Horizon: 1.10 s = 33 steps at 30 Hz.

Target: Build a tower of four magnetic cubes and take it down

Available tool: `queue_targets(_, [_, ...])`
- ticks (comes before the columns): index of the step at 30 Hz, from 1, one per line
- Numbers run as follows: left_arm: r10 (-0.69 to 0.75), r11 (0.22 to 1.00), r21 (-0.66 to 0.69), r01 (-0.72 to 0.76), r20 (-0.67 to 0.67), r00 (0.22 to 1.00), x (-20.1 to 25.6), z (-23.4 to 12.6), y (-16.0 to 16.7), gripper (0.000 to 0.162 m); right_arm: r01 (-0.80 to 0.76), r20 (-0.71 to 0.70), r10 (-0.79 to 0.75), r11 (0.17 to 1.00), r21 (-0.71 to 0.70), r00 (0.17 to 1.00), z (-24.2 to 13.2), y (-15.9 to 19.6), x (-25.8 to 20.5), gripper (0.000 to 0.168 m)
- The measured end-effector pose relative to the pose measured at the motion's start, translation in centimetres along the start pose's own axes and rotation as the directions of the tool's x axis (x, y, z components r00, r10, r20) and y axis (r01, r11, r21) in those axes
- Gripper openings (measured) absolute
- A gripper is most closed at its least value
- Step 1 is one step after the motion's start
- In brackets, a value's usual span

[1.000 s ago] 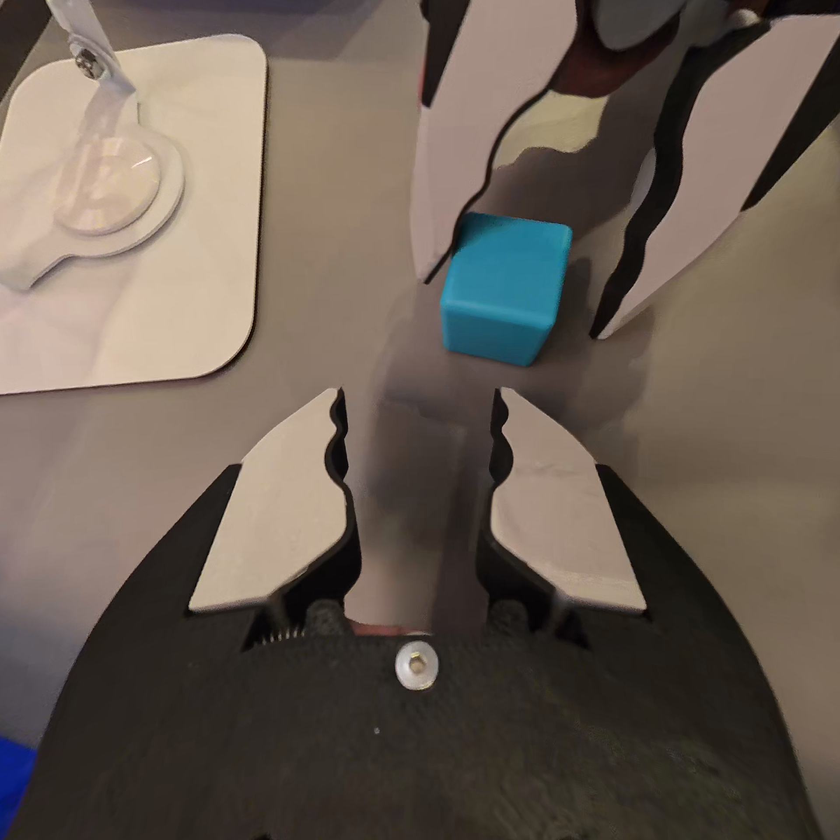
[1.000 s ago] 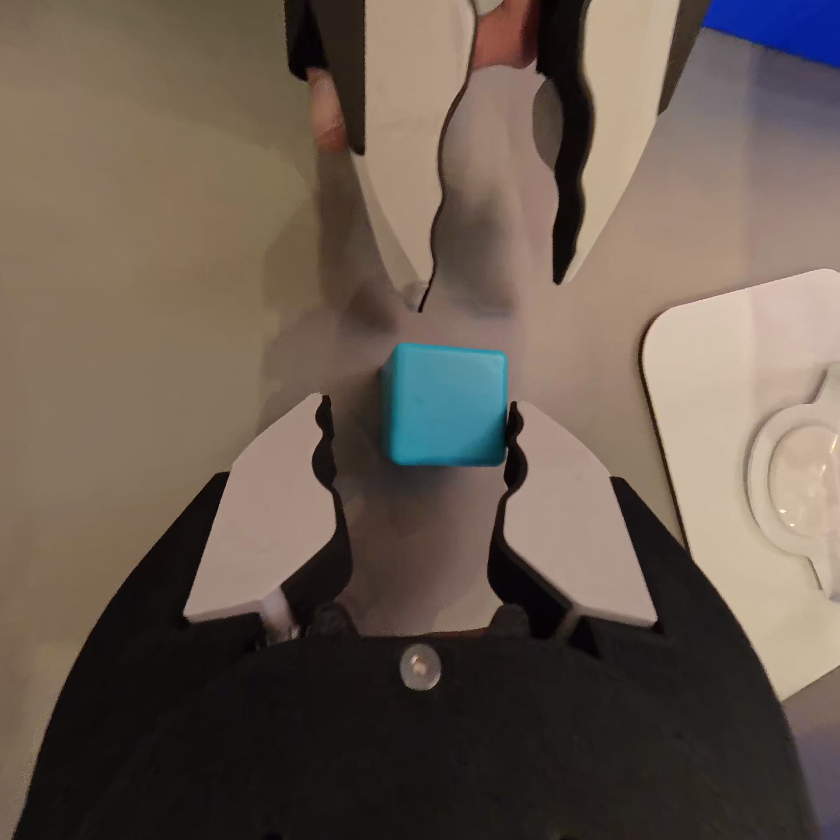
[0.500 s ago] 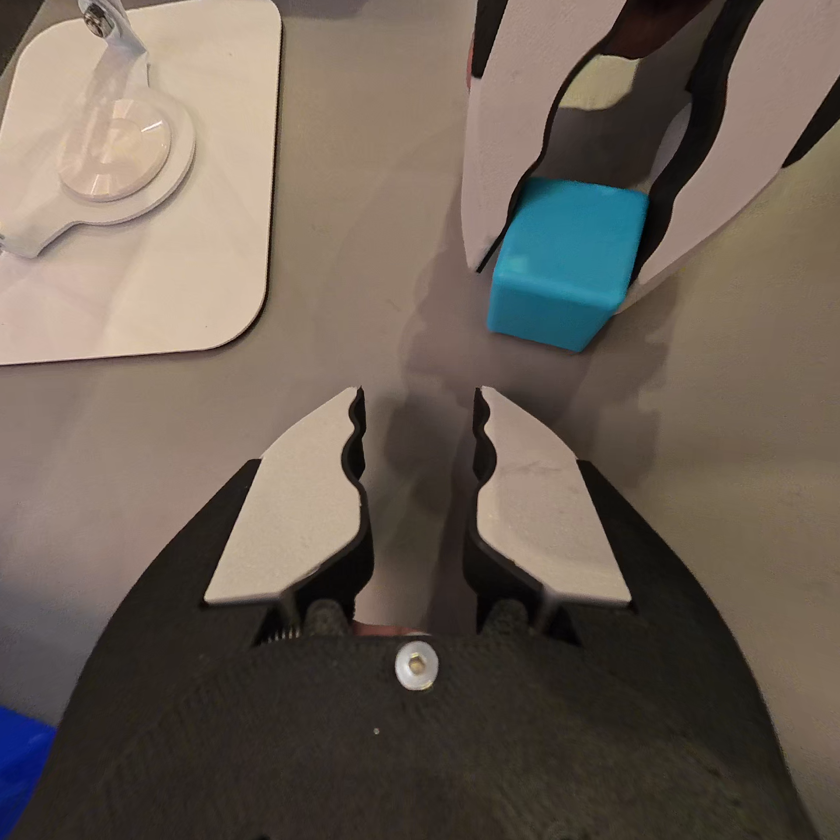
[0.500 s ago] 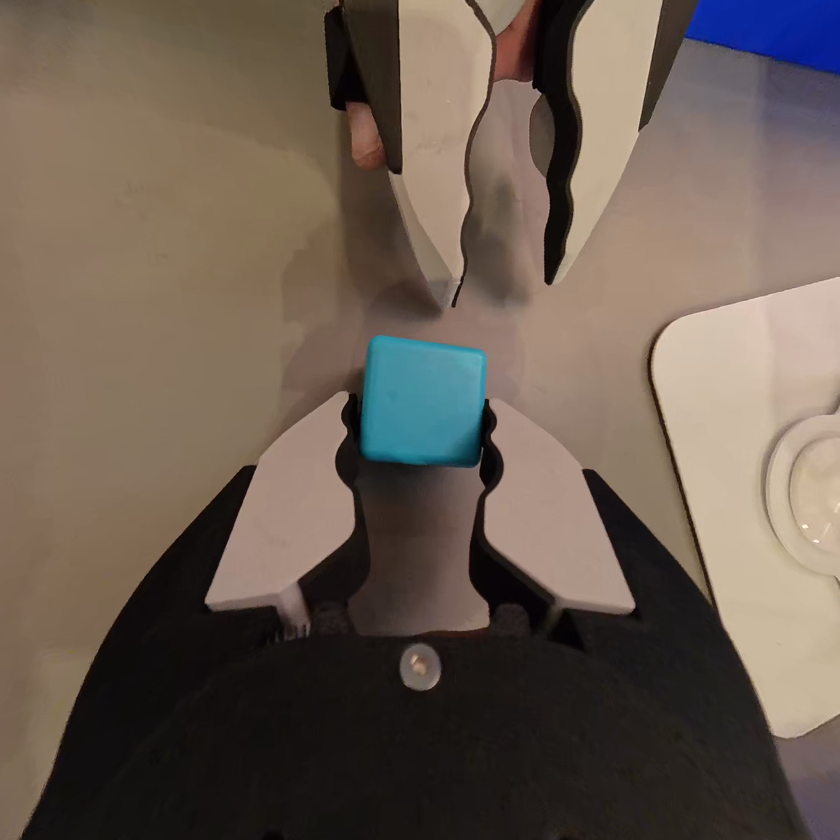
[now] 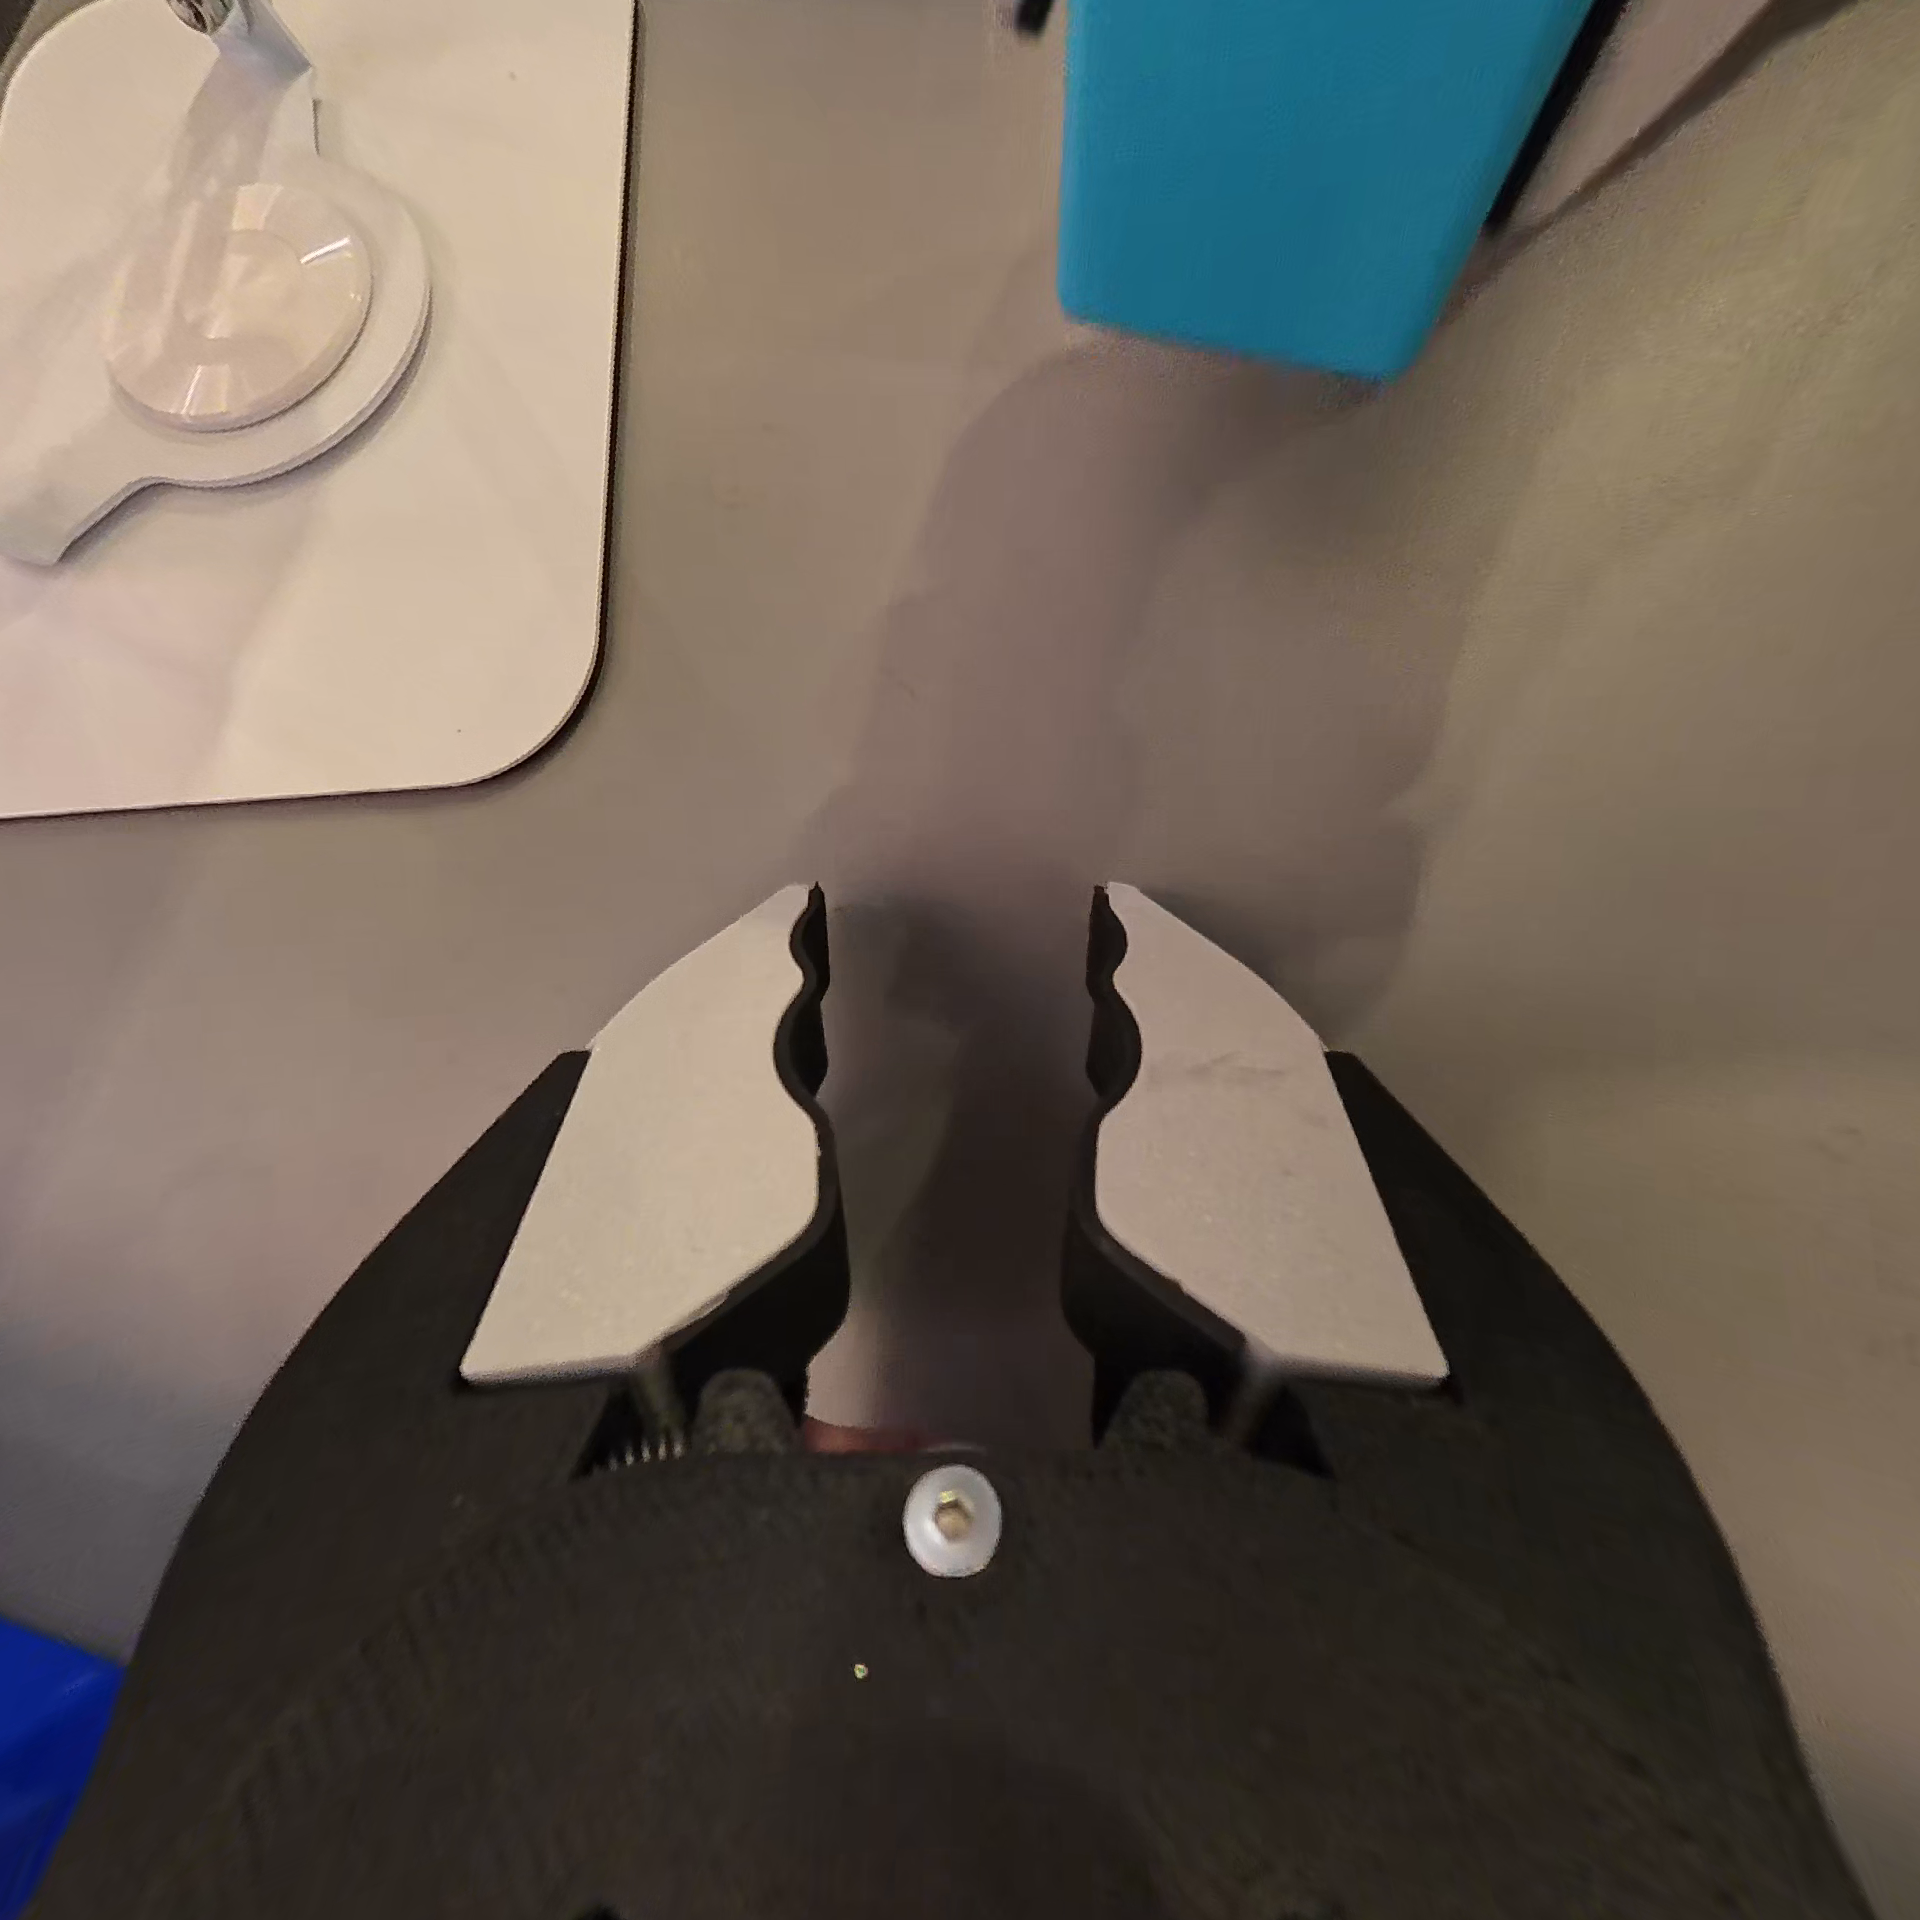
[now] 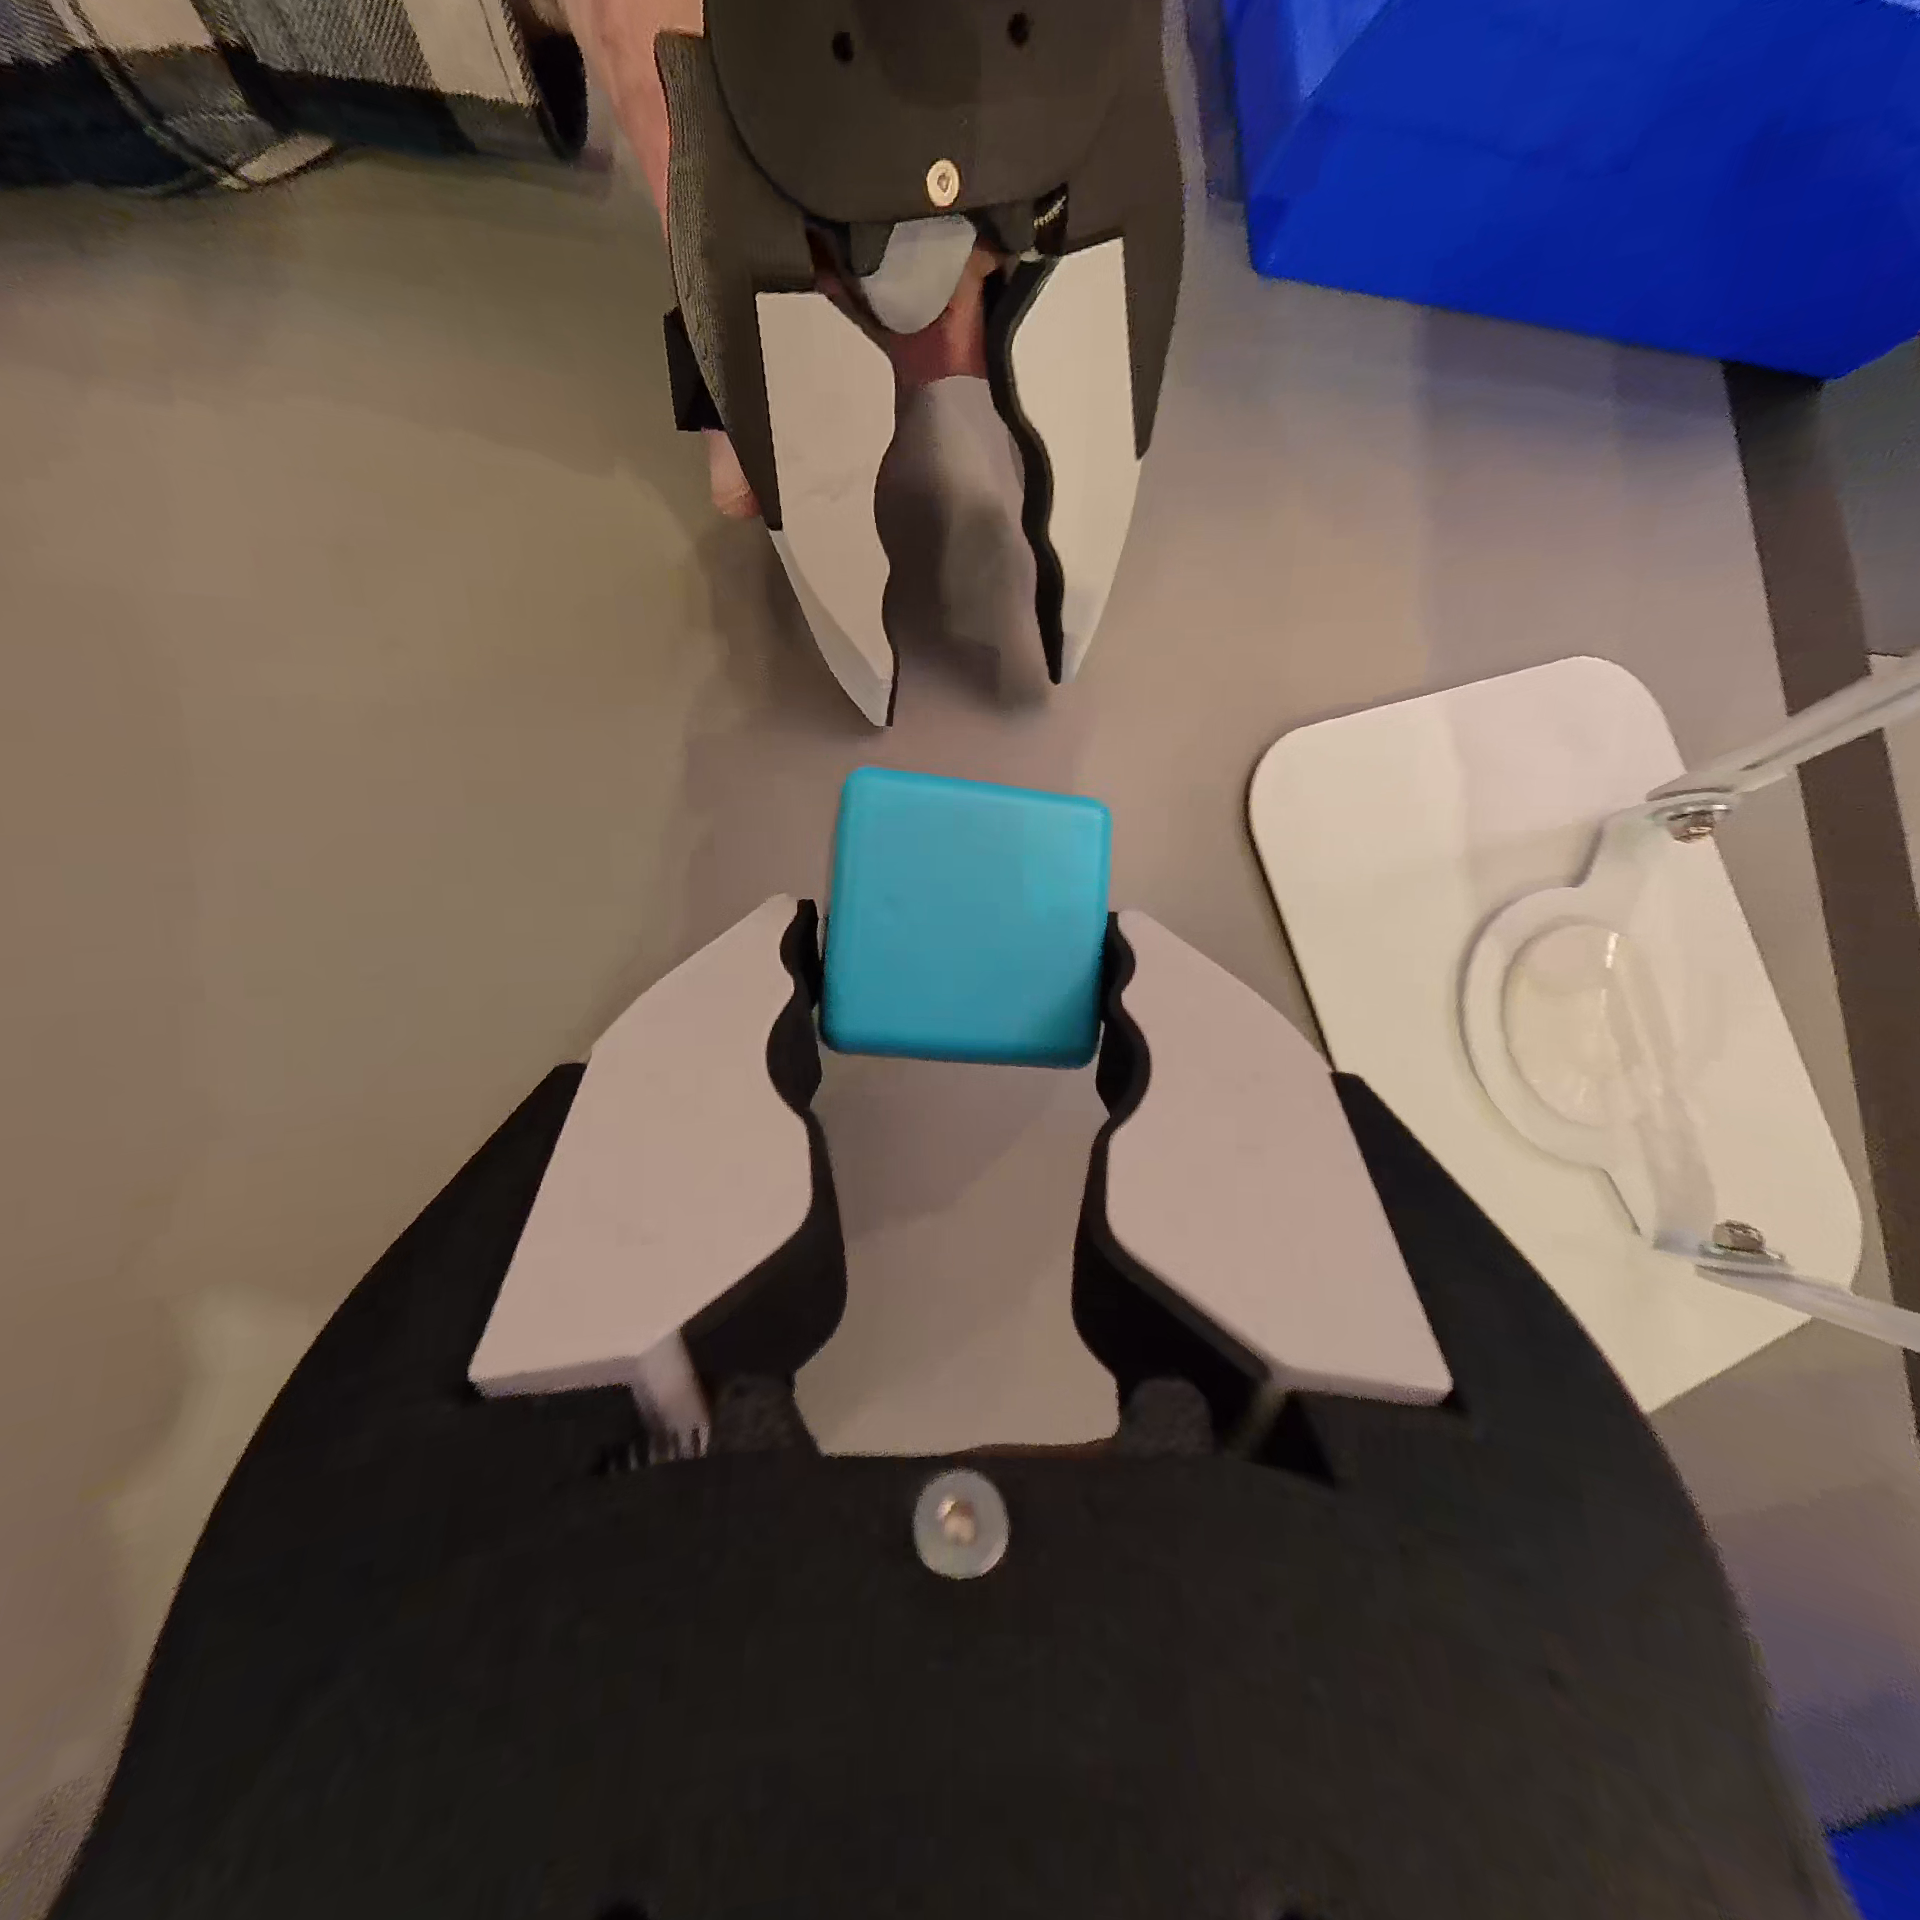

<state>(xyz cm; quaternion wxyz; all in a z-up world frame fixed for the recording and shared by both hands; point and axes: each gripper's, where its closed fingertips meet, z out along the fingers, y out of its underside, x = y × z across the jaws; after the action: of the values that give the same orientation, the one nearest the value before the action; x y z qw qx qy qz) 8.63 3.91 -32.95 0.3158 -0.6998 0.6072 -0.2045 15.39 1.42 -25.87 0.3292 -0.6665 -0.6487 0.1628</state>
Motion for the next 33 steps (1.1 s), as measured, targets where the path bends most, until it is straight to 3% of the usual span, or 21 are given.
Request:
queue_targets(19, [-0.014, 1.0, 0.002, 0.014, -0.003, 1.0, -0.1, 0.0, 0.1, 0.048, -0.087, -0.154, 0.107, 0.988, 0.13, 0.982, -13.7, 0.2, 6.5, 0.052])
queue_targets(33, [-0.018, 1.0, -0.001, 0.018, -0.012, 1.0, 0.0, 0.0, 0.1, 0.048, -0.2, -0.38, 0.268, 0.957, 0.209, 0.886, -23.1, 4.2, 11.6, 0.052])
